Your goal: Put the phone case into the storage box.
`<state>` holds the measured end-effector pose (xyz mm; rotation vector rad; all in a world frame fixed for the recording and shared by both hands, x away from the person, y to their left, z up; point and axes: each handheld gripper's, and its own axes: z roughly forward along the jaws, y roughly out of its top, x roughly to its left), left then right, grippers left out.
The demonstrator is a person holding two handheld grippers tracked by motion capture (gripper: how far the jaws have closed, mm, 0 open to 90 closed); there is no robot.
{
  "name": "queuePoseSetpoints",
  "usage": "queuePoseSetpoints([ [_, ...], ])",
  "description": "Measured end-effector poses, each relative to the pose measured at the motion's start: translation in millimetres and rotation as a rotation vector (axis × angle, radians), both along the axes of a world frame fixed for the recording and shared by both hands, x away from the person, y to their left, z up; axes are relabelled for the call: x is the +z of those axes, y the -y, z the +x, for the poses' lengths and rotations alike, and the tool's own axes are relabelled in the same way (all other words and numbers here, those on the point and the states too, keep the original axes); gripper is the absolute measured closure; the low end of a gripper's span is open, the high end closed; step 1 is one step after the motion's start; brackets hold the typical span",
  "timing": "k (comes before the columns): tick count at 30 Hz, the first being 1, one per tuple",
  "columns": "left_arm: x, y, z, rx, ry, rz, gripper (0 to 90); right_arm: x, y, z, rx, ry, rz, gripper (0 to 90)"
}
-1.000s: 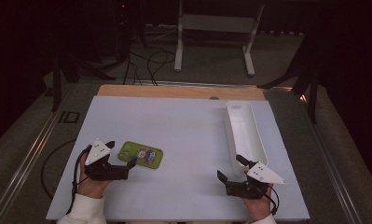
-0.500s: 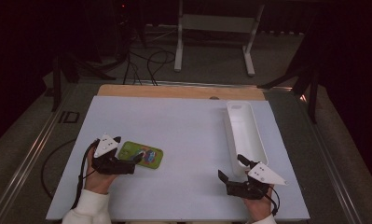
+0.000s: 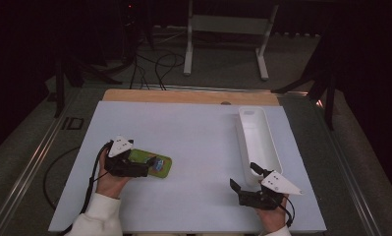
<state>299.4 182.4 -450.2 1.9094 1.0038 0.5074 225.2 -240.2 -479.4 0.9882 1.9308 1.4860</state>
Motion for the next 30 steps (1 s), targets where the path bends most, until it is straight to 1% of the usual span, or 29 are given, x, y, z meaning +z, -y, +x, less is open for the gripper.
queuePoseSetpoints([
  [7,-1.6,3.3,8.3,0.002,-0.018,0.008,0.0,0.0,-0.1,0.1,0.001,0.001,-0.005,8.7],
  [11,-3.6,4.1,12.9,0.007,-0.029,0.004,0.0,0.1,-0.1,0.1,-0.001,0.002,-0.005,8.7],
  [16,-5.9,7.0,17.9,0.006,-0.041,0.017,0.0,0.0,-0.5,0.0,0.0,0.002,-0.006,8.7],
  [21,-7.9,9.4,23.2,0.004,-0.059,0.02,0.0,0.0,-1.0,0.0,0.001,0.003,-0.006,8.7],
  [27,-10.0,12.9,28.8,0.0,-0.068,0.026,0.0,0.1,-0.5,0.1,-0.001,0.005,-0.007,8.7],
  [30,-10.7,15.3,32.1,0.0,-0.077,0.037,0.0,0.1,-0.5,0.2,-0.002,0.006,-0.008,8.7],
])
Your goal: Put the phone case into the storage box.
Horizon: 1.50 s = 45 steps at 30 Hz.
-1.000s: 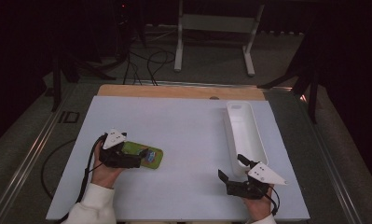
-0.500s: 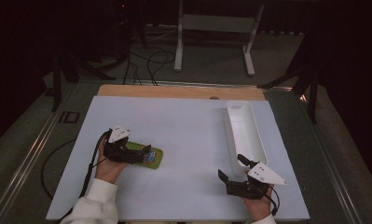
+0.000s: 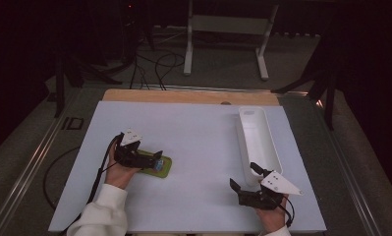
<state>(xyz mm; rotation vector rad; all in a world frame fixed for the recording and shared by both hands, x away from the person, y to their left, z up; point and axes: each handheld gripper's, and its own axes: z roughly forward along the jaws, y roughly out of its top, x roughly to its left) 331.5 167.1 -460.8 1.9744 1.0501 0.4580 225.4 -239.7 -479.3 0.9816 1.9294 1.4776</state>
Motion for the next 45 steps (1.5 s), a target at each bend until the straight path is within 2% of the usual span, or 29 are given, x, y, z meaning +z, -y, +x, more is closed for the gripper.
queuePoseSetpoints([
  [16,-4.2,19.0,16.7,-0.014,-0.021,0.025,0.2,1.0,2.1,0.0,-0.012,0.003,0.005,8.7],
  [25,-12.0,22.7,24.5,-0.002,-0.041,0.025,1.2,1.7,3.3,-0.1,-0.018,0.004,0.01,8.7],
  [33,-21.2,24.4,31.5,0.01,-0.064,0.043,2.2,1.7,2.9,-0.1,-0.017,0.008,0.009,8.7],
  [45,-32.4,31.4,36.0,0.027,-0.097,0.054,6.2,1.7,2.7,-0.3,-0.016,0.011,0.003,8.7],
])
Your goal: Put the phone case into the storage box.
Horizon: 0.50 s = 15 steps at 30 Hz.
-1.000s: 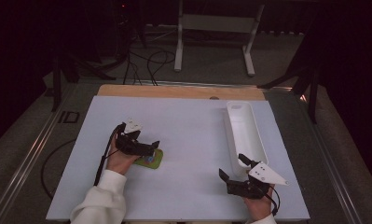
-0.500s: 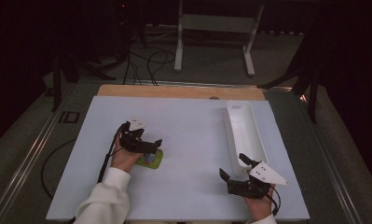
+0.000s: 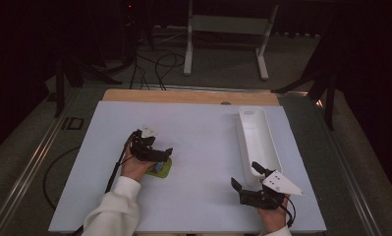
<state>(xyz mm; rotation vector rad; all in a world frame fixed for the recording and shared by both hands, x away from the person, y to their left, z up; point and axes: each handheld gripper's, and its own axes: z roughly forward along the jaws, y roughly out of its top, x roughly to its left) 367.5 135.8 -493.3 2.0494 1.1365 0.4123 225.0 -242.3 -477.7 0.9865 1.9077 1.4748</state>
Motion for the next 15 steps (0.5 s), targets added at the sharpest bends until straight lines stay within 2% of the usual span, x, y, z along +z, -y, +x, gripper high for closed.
queuePoseSetpoints([
  [7,-3.6,3.6,1.5,0.043,-0.008,0.023,15.4,-0.2,-0.6,-0.1,-0.001,-0.004,0.001,8.7],
  [9,-4.1,4.7,1.3,0.046,-0.005,0.026,23.0,-0.1,-0.4,-0.3,-0.002,-0.003,0.002,8.8],
  [12,-4.0,6.6,1.0,0.03,0.001,0.022,39.4,-0.2,-0.5,-0.2,-0.002,-0.004,0.002,8.8],
  [15,-5.1,9.8,0.4,0.024,0.002,0.045,54.3,-0.2,-0.7,-0.3,-0.003,-0.004,0.001,8.8],
])
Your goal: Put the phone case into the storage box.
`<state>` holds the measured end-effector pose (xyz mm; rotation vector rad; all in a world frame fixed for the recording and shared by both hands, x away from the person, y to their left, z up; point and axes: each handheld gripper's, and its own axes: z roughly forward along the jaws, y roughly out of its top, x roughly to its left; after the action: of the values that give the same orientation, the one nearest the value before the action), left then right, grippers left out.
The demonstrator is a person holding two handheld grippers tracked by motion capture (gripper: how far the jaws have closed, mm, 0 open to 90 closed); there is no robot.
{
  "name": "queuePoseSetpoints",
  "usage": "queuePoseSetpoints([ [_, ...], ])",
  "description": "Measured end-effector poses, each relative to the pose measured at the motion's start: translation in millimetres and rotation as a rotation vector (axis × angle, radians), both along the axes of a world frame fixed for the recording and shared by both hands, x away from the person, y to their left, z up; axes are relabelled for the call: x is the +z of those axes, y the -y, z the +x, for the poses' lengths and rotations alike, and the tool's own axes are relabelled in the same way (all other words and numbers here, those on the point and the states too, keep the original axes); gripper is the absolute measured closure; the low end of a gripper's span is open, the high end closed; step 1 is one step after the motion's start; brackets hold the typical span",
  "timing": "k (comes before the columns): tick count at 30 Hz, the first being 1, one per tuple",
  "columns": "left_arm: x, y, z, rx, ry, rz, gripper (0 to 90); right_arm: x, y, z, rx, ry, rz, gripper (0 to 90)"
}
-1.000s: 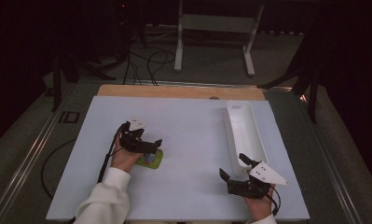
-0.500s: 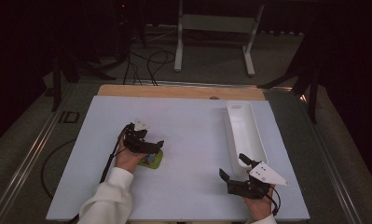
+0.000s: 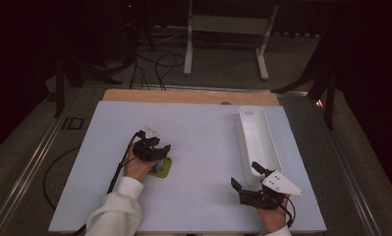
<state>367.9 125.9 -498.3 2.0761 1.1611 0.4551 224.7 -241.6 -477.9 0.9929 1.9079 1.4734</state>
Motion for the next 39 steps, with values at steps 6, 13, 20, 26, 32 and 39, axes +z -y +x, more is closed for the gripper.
queuePoseSetpoints([
  [6,-5.6,2.7,1.9,-0.026,-0.048,-0.001,83.1,0.1,0.3,0.0,-0.001,0.002,-0.001,8.8],
  [13,-11.5,6.0,2.3,-0.049,-0.08,0.001,89.6,-0.1,0.3,0.1,-0.001,0.002,-0.003,8.7],
  [20,-15.3,9.6,1.5,-0.059,-0.099,0.0,89.6,-0.2,0.3,0.1,0.0,0.0,-0.005,8.8],
  [26,-18.3,10.9,0.6,-0.055,-0.115,0.002,89.7,-0.2,0.4,0.3,0.0,0.001,-0.006,8.8],
  [32,-18.3,10.4,-3.5,-0.054,-0.122,-0.002,89.6,-0.1,0.5,0.2,0.0,0.003,-0.01,8.8],
  [39,-17.7,7.4,-12.1,-0.058,-0.128,0.0,89.6,0.1,0.5,0.0,-0.002,0.003,-0.009,8.8],
])
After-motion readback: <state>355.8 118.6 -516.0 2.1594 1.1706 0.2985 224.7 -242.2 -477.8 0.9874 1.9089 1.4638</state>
